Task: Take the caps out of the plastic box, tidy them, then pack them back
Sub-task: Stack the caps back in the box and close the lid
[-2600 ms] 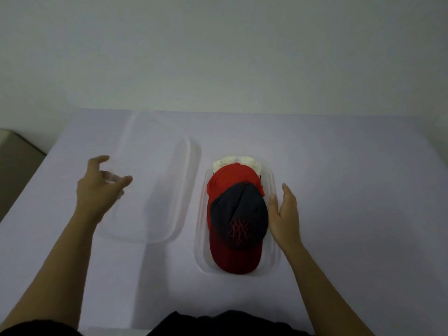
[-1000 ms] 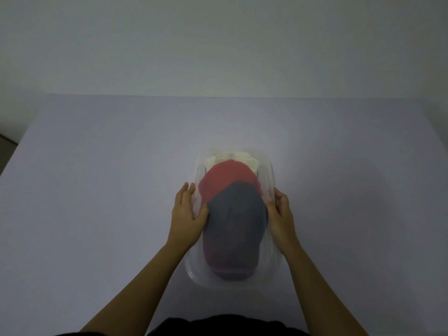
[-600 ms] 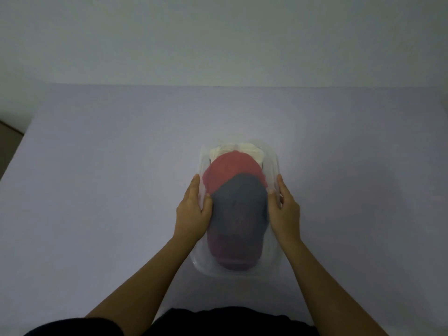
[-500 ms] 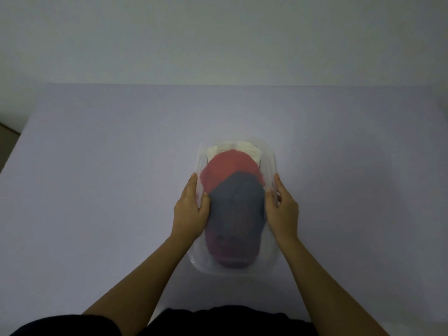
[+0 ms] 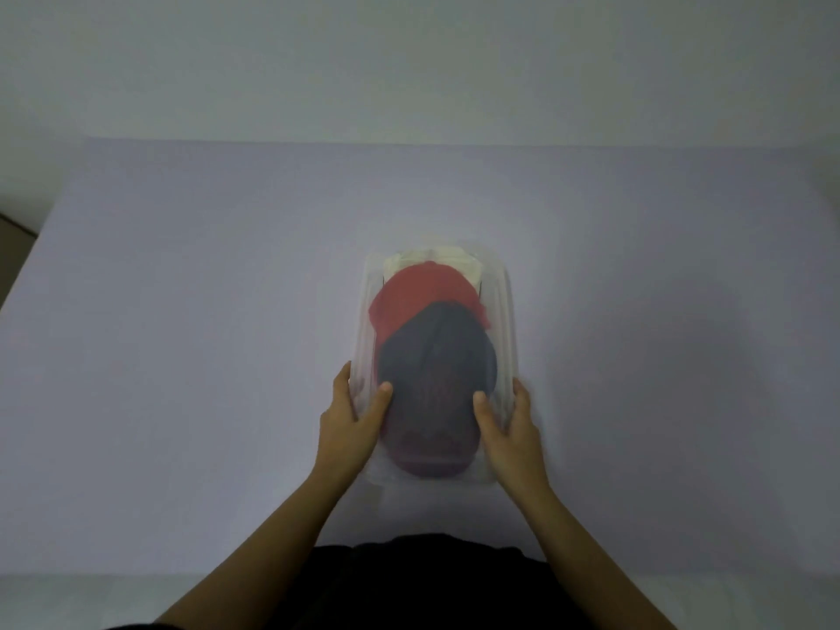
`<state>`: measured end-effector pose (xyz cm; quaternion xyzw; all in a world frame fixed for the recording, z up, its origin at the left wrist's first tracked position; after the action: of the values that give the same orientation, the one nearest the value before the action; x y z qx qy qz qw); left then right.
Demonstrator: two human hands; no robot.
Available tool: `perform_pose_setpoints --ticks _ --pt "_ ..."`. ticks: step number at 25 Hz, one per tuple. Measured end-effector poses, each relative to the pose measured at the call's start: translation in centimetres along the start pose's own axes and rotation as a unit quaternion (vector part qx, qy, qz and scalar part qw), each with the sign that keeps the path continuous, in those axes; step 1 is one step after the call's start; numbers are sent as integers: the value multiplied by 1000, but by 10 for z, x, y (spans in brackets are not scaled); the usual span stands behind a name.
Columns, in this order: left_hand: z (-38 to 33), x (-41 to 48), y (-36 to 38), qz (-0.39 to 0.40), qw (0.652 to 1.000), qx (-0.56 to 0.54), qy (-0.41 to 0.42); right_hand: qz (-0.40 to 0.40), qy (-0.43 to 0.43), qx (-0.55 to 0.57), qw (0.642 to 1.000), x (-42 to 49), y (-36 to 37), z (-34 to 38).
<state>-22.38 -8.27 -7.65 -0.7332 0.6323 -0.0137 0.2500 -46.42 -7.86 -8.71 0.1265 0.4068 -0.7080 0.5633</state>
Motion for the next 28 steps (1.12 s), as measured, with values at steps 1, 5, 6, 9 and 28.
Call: perform_pose_setpoints --ticks 1,5,6,9,28 --pt "3 -3 1 -14 1000 1 -8 -2 5 -20 1000 -2 2 -3" --pt "-18 32 7 -24 999 14 18 -30 -18 -7 999 14 -12 29" --pt "-28 45 9 -25 999 17 29 -32 -23 0 999 22 -17 41" --pt "-52 91 19 -27 998 18 48 -39 -42 9 998 56 -29 84" --pt "-93 256 45 -65 995 50 62 -8 -85 -8 996 200 -21 200"
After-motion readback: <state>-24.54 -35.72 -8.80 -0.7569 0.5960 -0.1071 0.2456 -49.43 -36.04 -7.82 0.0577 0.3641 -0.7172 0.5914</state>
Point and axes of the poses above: each hand's wrist, its own x-axis towards the middle knuckle, its own y-axis out of the palm, z = x × y, the point moved 9 cm from there along x, towards the middle knuckle, and after that the axes turned 14 degrees about y, right-handed, at the moved point
